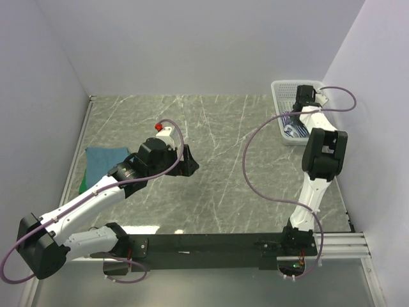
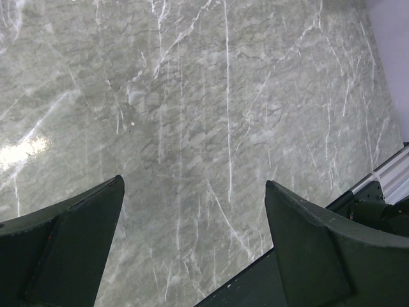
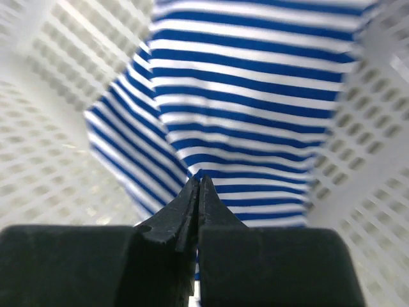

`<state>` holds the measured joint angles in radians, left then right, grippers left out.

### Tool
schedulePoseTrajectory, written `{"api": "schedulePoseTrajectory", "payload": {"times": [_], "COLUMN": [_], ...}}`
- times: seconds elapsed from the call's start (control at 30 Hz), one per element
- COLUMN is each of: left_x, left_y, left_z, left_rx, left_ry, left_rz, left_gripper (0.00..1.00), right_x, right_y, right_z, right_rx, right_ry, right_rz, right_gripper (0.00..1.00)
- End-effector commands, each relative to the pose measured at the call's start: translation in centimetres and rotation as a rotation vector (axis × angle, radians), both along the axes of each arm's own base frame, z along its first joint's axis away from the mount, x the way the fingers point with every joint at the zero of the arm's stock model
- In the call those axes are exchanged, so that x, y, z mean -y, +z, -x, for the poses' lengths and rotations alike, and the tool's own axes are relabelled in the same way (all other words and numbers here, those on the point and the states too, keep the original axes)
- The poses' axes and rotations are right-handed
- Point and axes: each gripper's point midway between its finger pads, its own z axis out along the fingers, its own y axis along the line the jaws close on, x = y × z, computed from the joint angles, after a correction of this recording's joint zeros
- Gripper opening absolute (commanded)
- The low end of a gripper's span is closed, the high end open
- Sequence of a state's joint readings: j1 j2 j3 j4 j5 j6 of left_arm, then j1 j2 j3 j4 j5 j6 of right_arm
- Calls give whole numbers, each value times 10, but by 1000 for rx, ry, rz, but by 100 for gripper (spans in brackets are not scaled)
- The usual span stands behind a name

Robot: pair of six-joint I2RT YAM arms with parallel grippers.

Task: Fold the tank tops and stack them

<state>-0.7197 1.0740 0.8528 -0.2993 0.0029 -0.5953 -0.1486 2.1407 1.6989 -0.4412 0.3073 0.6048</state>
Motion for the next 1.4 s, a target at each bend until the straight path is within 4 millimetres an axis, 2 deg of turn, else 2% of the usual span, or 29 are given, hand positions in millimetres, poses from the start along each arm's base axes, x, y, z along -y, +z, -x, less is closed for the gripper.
{"api": "schedulePoseTrajectory", "payload": {"times": [0.0, 0.03, 0.07, 0.13, 0.17, 0.43, 0.47, 0.53, 0.63, 0.7, 0.73, 0.77, 0.87, 0.9, 0.97, 1.0, 1.03, 1.1, 1.13, 1.2, 1.23, 1.27, 1.3, 1.33, 1.37], "left_x": [4, 4, 4, 4, 5, 3, 3, 2, 2, -3, -5, -7, -14, -16, -24, -27, -33, -39, -45, -50, -55, -56, -56, -57, -58], "left_y": [14, 14, 15, 15, 15, 18, 19, 20, 19, 20, 20, 22, 28, 29, 34, 35, 39, 42, 46, 49, 53, 55, 55, 57, 57], "left_z": [-3, -3, -4, -4, -4, -2, -2, -2, -1, -6, -7, -9, -13, -15, -20, -21, -25, -27, -28, -28, -27, -25, -25, -23, -22], "left_rx": [42, 42, 42, 43, 42, 50, 51, 53, 52, 66, 69, 75, 88, 91, 99, 97, 102, 100, 110, 113, 124, 129, 129, 134, 134], "left_ry": [-9, -10, -9, -10, -10, -12, -12, -11, -10, 26, 34, 48, 78, 93, 128, 138, 160, 191, 212, 241, 258, 261, 263, 265, 269], "left_rz": [23, 23, 23, 20, 19, 23, 24, 27, 28, 14, 12, 13, 20, 22, 31, 33, 41, 52, 60, 73, 82, 96, 97, 105, 107], "left_gripper": [96, 96, 96, 96, 96, 95, 95, 95, 95, 94, 94, 93, 92, 92, 91, 89, 88, 87, 85, 83, 82, 81, 81, 80, 79], "right_x": [10, 11, 10, 11, 11, -5, -11, -18, -36, -57, -63, -82, -112, -136, -157, -185, -197, -221, -239, -256, -278, -281, -295, -306, -308], "right_y": [89, 96, 112, 125, 139, 200, 215, 233, 277, 299, 317, 333, 375, 384, 410, 417, 426, 425, 416, 418, 398, 402, 390, 386, 385], "right_z": [-9, -7, -4, 0, 3, 18, 21, 24, 34, 39, 47, 52, 73, 80, 98, 106, 116, 129, 144, 169, 182, 200, 204, 224, 233], "right_rx": [209, 223, 256, 286, 314, 431, 460, 491, 578, 622, 653, 688, 779, 802, 853, 872, 893, 891, 881, 918, 884, 903, 878, 880, 878], "right_ry": [-48, -53, -56, -66, -67, -56, -50, -45, -25, 4, 16, 43, 110, 158, 223, 302, 350, 432, 483, 564, 632, 660, 696, 748, 755], "right_rz": [103, 111, 119, 131, 137, 157, 162, 178, 203, 212, 227, 232, 246, 233, 219, 184, 162, 115, 79, 22, -17, -41, -47, -73, -78], "right_gripper": [0, 0, 0, 0, 0, 0, 0, 0, 0, 0, 0, 0, 0, 0, 0, 0, 0, 0, 0, 0, 0, 0, 0, 0, 0]}}
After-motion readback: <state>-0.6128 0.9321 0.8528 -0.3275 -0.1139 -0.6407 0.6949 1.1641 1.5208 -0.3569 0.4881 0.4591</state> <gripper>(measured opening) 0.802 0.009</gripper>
